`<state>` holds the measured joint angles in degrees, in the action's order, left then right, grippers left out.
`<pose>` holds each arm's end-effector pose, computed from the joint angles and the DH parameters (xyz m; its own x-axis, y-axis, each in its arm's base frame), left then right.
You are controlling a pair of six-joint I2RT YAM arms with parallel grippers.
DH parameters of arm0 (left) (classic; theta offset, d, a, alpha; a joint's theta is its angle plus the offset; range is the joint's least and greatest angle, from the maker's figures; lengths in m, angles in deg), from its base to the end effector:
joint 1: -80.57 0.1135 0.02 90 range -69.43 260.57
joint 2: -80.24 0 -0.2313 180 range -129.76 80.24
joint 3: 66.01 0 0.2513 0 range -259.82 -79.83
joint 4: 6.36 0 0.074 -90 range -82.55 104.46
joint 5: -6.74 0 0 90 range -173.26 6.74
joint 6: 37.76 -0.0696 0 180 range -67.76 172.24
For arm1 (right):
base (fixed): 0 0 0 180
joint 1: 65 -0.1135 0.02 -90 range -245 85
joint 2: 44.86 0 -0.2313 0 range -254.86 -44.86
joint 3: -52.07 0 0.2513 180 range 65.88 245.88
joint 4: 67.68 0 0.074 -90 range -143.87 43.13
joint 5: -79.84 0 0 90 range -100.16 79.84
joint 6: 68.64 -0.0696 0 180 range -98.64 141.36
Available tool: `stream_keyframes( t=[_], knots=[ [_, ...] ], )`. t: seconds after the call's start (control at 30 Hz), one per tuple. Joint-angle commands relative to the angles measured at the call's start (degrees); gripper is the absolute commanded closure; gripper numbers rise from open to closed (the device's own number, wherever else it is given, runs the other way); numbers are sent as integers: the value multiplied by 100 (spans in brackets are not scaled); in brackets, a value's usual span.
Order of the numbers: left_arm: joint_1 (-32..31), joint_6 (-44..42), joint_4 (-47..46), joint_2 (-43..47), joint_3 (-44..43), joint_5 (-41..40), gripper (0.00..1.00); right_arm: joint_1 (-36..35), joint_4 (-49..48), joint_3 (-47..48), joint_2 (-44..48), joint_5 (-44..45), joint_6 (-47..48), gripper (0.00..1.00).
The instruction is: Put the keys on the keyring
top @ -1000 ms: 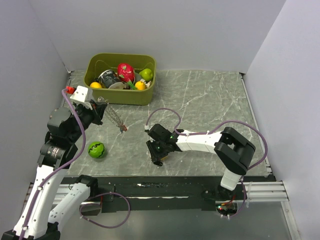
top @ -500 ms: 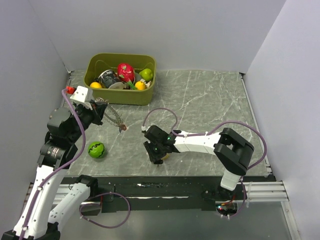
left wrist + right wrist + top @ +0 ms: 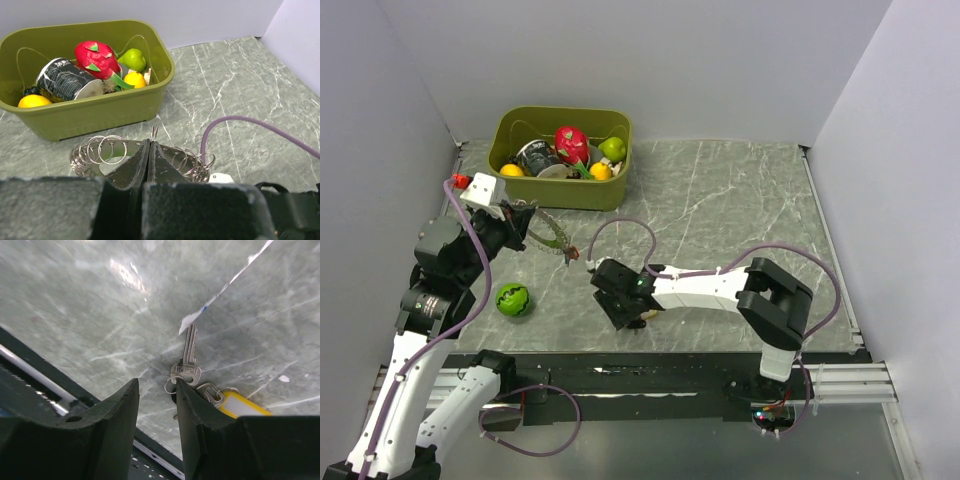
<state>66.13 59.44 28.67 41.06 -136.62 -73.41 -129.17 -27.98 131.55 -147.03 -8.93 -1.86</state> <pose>0.1882 -0.0608 0.3817 -0.1118 -0.0987 -0.9888 0.4002 0.9063 -0.1357 0.1613 0.3298 0.1154 -0.7079 -0.5577 -0.4334 -0.6708 0.7230 0.1652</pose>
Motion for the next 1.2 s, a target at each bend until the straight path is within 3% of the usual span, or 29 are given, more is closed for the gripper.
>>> stream_keyframes(
  t=[0.0, 0.27, 0.53, 0.83, 0.93, 1.07, 1.17],
  knots=[
    [29, 53, -434, 86, -42, 105, 99, -123, 408, 306, -215, 508, 55, 57],
    [29, 62, -460, 77, -33, 132, 99, -220, 584, 412, -461, 676, 81, 59],
    [29, 44, -469, 42, -95, 149, 99, -228, 610, 385, -374, 632, 98, 71],
    [29, 36, -469, 33, -104, 176, 99, -228, 768, 464, -303, 694, 143, 68],
    [29, 36, -486, 42, -95, 176, 99, -228, 725, 394, -198, 720, 151, 73],
    [29, 27, -478, 51, -95, 184, 99, -228, 794, 438, -145, 773, 178, 91],
    [29, 18, -478, 59, -95, 176, 99, -228, 821, 447, -75, 825, 213, 96]
  ],
)
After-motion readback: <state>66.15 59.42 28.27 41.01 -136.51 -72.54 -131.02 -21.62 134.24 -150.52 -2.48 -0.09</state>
